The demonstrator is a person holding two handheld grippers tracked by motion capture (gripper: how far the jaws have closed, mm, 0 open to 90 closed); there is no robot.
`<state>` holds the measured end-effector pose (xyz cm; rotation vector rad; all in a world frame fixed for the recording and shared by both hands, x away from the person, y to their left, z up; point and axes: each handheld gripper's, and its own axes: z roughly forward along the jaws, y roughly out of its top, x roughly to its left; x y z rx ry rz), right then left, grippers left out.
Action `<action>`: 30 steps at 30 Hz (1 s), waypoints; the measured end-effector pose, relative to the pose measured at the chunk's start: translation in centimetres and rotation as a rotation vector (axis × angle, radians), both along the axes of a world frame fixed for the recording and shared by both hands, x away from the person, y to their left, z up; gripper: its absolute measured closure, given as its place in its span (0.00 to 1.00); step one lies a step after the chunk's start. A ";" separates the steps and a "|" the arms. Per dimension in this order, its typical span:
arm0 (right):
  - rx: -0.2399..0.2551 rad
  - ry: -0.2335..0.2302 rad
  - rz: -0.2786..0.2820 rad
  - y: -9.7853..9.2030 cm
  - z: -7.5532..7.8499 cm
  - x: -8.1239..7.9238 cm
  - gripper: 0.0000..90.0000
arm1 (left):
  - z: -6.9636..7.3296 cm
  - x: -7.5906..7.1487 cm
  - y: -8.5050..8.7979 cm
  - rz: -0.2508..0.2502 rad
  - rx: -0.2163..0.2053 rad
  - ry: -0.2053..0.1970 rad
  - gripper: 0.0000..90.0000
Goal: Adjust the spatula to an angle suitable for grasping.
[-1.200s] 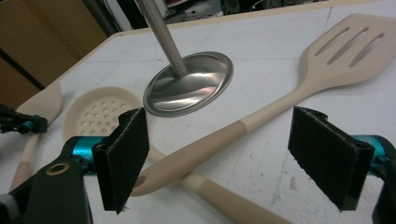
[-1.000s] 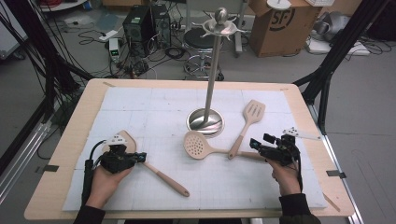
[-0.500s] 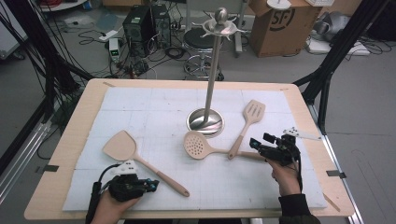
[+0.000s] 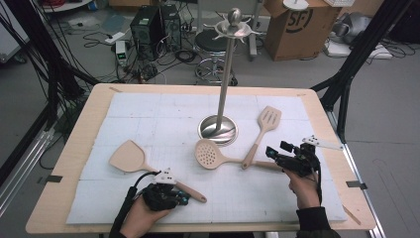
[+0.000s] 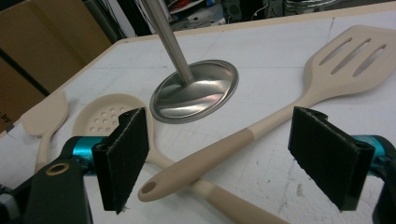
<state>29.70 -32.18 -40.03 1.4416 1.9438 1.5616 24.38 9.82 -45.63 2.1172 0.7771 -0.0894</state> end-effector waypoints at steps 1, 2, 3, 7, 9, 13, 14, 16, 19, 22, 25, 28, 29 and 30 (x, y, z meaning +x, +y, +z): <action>0.001 -0.001 0.000 0.0 0.0 0.0 0.22 | 0.0 0.2 -0.3 0.001 -0.004 0.002 1.00; 0.002 -0.003 -0.001 0.0 0.0 0.0 0.22 | 0.0 0.4 -0.5 0.003 -0.006 0.002 1.00; -0.001 -0.008 -0.001 -0.1 0.0 0.0 0.22 | 0.0 0.6 -0.8 0.005 -0.006 -0.003 1.00; -0.004 -0.005 0.002 0.0 0.0 0.0 0.22 | 0.0 1.2 -1.5 0.016 -0.019 -0.008 1.00; -0.004 0.000 0.003 0.1 0.0 -0.1 0.22 | 0.0 1.4 -1.9 0.017 -0.008 -0.018 1.00; 0.000 0.000 0.001 0.0 0.1 -0.1 0.22 | 0.0 1.8 -2.9 0.025 0.015 -0.031 1.00; 0.000 -0.004 0.000 0.0 0.1 -0.2 0.22 | 0.0 2.0 -3.0 0.030 0.008 -0.031 1.00; -0.002 -0.005 0.003 0.0 0.1 -0.2 0.22 | 0.0 2.1 -3.2 0.041 0.006 -0.042 1.00; -0.003 -0.004 0.003 0.0 0.1 -0.2 0.22 | 0.0 2.4 -3.4 0.052 0.008 -0.031 1.00; -0.002 -0.003 0.002 0.0 0.1 -0.2 0.22 | 0.0 2.7 -3.7 0.063 0.012 -0.047 1.00; -0.006 -0.005 0.005 0.1 0.1 -0.2 0.22 | -0.1 3.2 -4.0 0.068 0.010 -0.029 1.00; 0.000 -0.004 0.005 0.1 0.2 -0.2 0.22 | 0.0 3.2 -3.9 0.064 0.014 -0.034 1.00; 0.001 -0.001 0.004 0.1 0.2 -0.3 0.22 | 0.1 3.1 -3.9 0.065 0.014 -0.035 1.00; -0.001 -0.004 0.002 0.0 0.2 -0.2 0.22 | 0.1 3.1 -3.9 0.054 0.011 -0.035 1.00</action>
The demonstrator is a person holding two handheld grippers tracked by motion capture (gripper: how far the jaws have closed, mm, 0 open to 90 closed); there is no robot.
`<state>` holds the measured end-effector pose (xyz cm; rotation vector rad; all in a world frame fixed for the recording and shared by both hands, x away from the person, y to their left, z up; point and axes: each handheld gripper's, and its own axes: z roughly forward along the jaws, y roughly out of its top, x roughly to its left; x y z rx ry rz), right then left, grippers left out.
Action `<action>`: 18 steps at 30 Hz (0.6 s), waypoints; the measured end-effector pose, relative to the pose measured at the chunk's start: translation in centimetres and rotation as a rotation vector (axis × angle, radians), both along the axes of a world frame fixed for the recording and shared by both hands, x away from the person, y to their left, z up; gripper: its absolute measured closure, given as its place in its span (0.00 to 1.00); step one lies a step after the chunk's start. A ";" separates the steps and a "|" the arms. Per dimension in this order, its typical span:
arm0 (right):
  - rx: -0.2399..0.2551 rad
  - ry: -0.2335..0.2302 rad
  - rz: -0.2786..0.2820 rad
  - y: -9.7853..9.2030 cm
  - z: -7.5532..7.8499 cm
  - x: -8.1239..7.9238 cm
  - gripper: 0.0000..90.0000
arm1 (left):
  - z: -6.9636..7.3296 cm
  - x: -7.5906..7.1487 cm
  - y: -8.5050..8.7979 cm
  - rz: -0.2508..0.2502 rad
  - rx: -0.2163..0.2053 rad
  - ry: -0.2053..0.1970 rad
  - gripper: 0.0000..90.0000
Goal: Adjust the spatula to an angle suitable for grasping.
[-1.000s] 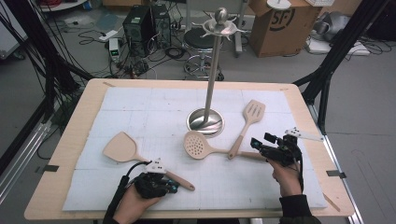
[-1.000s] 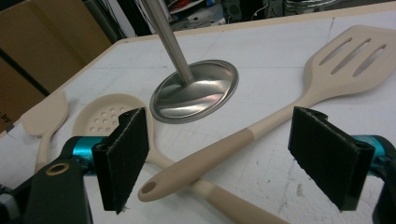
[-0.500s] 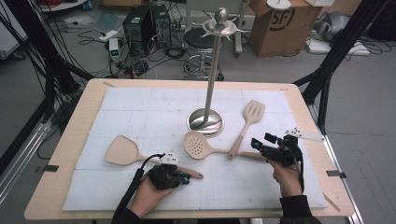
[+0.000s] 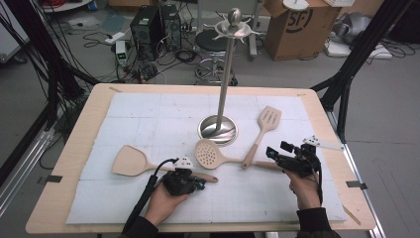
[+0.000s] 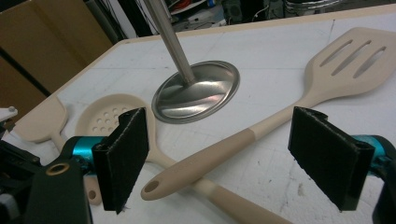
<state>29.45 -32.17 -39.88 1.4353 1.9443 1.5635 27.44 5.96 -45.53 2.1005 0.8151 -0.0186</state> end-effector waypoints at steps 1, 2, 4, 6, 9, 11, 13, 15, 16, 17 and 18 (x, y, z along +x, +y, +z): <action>0.000 0.000 0.000 0.0 0.0 0.0 0.22 | 0.1 -0.1 0.1 -0.014 -0.008 -0.001 1.00; 0.002 -0.002 0.000 -0.1 0.0 -0.1 0.22 | 0.2 -0.2 0.4 -0.018 -0.014 0.000 1.00; 0.000 -0.003 0.000 -0.2 0.1 -0.3 0.22 | 0.6 -0.3 1.1 -0.014 -0.029 -0.004 1.00; -0.004 -0.005 -0.005 -0.3 0.0 -0.6 0.22 | 1.1 -0.1 2.1 -0.008 -0.052 0.000 1.00; -0.009 -0.001 -0.016 -0.4 0.1 -1.0 0.22 | 1.6 0.2 3.5 -0.003 -0.105 0.013 0.94; -0.015 -0.004 -0.017 -0.3 0.2 -1.2 0.22 | 2.1 0.3 4.5 0.002 -0.121 0.006 0.78; -0.026 -0.004 -0.012 -0.3 0.2 -1.3 0.22 | 2.3 0.3 5.2 0.020 -0.141 0.002 0.69; -0.032 -0.003 -0.007 -0.3 0.1 -1.3 0.22 | 2.5 0.5 5.9 0.038 -0.142 -0.004 0.59; -0.032 0.000 -0.008 -0.3 0.1 -1.3 0.22 | 2.6 0.7 6.2 0.041 -0.145 -0.005 0.58; -0.032 0.004 -0.011 -0.4 -0.1 -1.3 0.22 | 2.6 0.9 6.5 0.045 -0.152 -0.005 0.57; -0.033 0.007 -0.011 -0.5 -0.2 -1.2 0.22 | 2.6 1.1 6.7 0.048 -0.155 -0.007 0.54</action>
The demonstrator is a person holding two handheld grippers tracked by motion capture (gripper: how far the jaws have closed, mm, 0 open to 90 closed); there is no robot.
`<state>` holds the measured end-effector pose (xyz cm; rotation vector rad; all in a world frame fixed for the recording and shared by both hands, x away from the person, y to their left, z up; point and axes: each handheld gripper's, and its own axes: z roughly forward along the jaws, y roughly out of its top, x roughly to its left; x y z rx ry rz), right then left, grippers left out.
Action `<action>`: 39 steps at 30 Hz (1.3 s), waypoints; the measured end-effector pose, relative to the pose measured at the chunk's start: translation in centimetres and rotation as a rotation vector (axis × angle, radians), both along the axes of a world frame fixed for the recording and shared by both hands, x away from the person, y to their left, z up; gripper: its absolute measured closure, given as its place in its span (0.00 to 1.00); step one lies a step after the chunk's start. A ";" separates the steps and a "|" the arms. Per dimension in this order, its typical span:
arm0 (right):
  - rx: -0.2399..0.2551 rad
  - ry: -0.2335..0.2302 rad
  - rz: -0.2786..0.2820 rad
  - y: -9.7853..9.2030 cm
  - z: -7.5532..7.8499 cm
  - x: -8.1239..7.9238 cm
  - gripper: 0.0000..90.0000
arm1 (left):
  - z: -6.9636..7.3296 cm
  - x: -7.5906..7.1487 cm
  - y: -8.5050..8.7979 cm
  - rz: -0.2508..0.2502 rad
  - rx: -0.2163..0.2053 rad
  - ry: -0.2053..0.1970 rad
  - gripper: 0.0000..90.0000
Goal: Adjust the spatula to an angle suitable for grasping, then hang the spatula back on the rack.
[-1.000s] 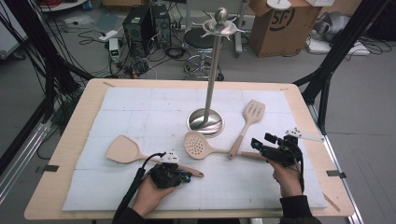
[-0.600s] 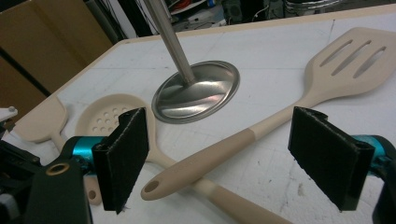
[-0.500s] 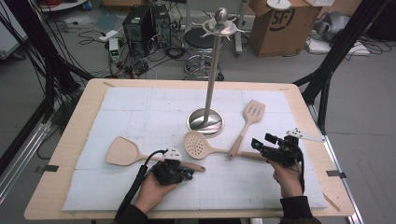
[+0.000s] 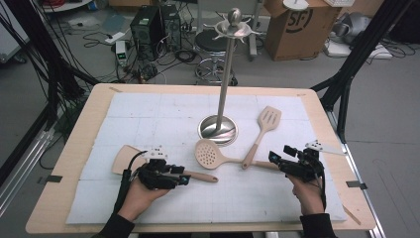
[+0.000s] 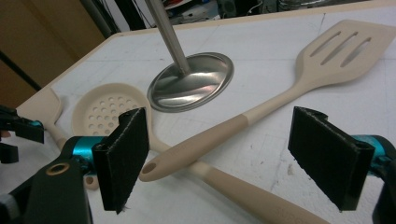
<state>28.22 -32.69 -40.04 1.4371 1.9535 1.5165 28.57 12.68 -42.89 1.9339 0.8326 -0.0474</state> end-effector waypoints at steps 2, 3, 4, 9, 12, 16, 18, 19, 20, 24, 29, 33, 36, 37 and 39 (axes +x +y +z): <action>-0.006 0.008 -0.004 -0.1 -0.2 0.0 0.22 | 0.1 0.3 0.4 -0.001 -0.002 -0.009 0.52; -0.007 0.008 -0.004 -0.2 -0.2 0.0 0.22 | 0.2 0.3 0.5 0.002 -0.004 -0.020 0.50; -0.009 0.007 -0.004 -0.3 -0.2 0.0 0.22 | 0.2 0.4 0.6 0.004 -0.003 -0.028 0.47; -0.004 0.002 -0.006 -0.4 -0.1 0.0 0.22 | 0.0 0.5 0.9 0.024 0.019 -0.029 0.41; -0.004 0.002 -0.003 -0.3 0.0 0.0 0.22 | -0.1 0.8 1.2 0.038 0.024 -0.021 0.41; -0.003 -0.001 0.001 -0.2 0.0 0.0 0.22 | -0.2 0.9 1.3 0.041 0.031 -0.017 0.42; -0.004 -0.003 0.000 -0.3 0.0 -0.1 0.22 | -0.3 1.0 1.4 0.049 0.033 -0.016 0.42; -0.001 -0.002 -0.001 -0.4 0.0 -0.1 0.22 | -0.3 1.1 1.5 0.052 0.032 -0.017 0.42; 0.000 -0.002 -0.001 -0.4 0.1 -0.1 0.22 | -0.3 1.1 1.5 0.055 0.036 -0.018 0.43; 0.003 -0.005 0.000 -0.4 0.1 -0.1 0.22 | -0.4 1.3 1.9 0.063 0.068 -0.024 0.44; 0.003 -0.004 0.001 -0.3 0.1 -0.1 0.22 | -0.9 2.0 2.4 0.061 0.091 -0.006 0.46; 0.007 -0.007 0.000 -0.4 0.2 -0.1 0.22 | -1.5 2.4 2.4 0.053 0.130 -0.007 0.47; 0.006 -0.008 -0.001 -0.5 0.1 -0.1 0.22 | -1.8 2.6 2.2 0.036 0.172 -0.006 0.47; 0.006 -0.006 -0.002 -0.5 0.1 0.0 0.22 | -1.8 2.5 2.1 0.037 0.182 -0.014 0.47; 0.007 -0.005 -0.004 -0.5 0.1 0.0 0.22 | -1.7 2.4 1.9 0.022 0.215 -0.025 0.47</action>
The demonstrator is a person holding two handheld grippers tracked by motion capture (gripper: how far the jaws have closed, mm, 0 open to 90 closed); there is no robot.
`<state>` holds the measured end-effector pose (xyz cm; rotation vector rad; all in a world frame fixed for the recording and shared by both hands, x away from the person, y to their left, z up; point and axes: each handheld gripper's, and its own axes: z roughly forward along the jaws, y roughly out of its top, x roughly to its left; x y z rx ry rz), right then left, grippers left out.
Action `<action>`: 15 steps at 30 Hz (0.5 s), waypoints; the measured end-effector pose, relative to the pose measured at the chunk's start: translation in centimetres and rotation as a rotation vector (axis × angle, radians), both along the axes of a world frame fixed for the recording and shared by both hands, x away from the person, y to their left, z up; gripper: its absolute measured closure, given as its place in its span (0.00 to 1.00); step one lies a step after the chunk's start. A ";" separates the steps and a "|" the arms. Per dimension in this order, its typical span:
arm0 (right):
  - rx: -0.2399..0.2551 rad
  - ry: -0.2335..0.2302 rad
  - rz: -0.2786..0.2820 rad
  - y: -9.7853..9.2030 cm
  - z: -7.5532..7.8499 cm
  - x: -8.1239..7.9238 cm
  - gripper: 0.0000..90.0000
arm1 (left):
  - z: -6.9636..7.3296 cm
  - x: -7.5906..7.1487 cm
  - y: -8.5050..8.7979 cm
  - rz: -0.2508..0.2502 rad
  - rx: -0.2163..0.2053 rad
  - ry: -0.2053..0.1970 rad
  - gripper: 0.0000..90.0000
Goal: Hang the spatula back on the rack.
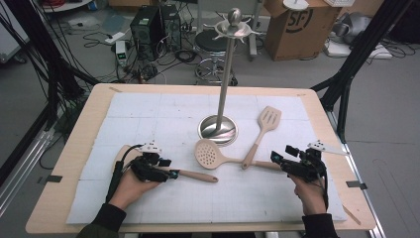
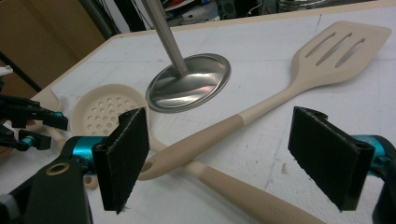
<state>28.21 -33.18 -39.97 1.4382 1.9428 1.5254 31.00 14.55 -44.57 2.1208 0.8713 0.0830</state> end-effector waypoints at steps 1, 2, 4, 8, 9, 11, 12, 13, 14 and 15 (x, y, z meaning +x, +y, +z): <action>0.000 0.003 0.000 0.0 0.0 0.0 0.22 | 0.0 0.0 0.0 0.000 0.000 0.000 0.49; -0.001 0.002 0.001 0.0 -0.1 0.0 0.22 | 0.4 0.0 -0.4 -0.033 0.079 -0.021 0.51; -0.003 0.005 0.003 0.0 -0.1 0.0 0.22 | 0.7 0.1 -0.8 -0.066 0.140 -0.031 0.52; -0.002 0.002 0.001 0.0 0.0 0.0 0.22 | 0.8 0.6 -1.3 -0.109 0.188 -0.019 0.51; 0.001 0.003 -0.001 0.0 0.0 0.0 0.22 | 0.9 0.6 -1.3 -0.116 0.196 -0.015 0.51; 0.001 0.001 -0.002 -0.1 0.0 0.0 0.22 | 0.8 0.6 -1.4 -0.125 0.201 -0.018 0.51; 0.000 -0.001 -0.003 -0.1 0.0 0.0 0.22 | 0.8 0.6 -1.4 -0.130 0.201 -0.021 0.51; 0.002 0.005 0.000 -0.1 0.0 0.0 0.22 | 0.7 0.5 -1.5 -0.131 0.209 -0.029 0.50; 0.003 0.007 -0.003 -0.1 -0.1 0.0 0.22 | 0.7 0.5 -1.6 -0.138 0.225 -0.042 0.50; 0.002 0.003 0.000 0.0 -0.1 0.1 0.22 | 0.7 0.4 -1.7 -0.144 0.238 -0.052 0.50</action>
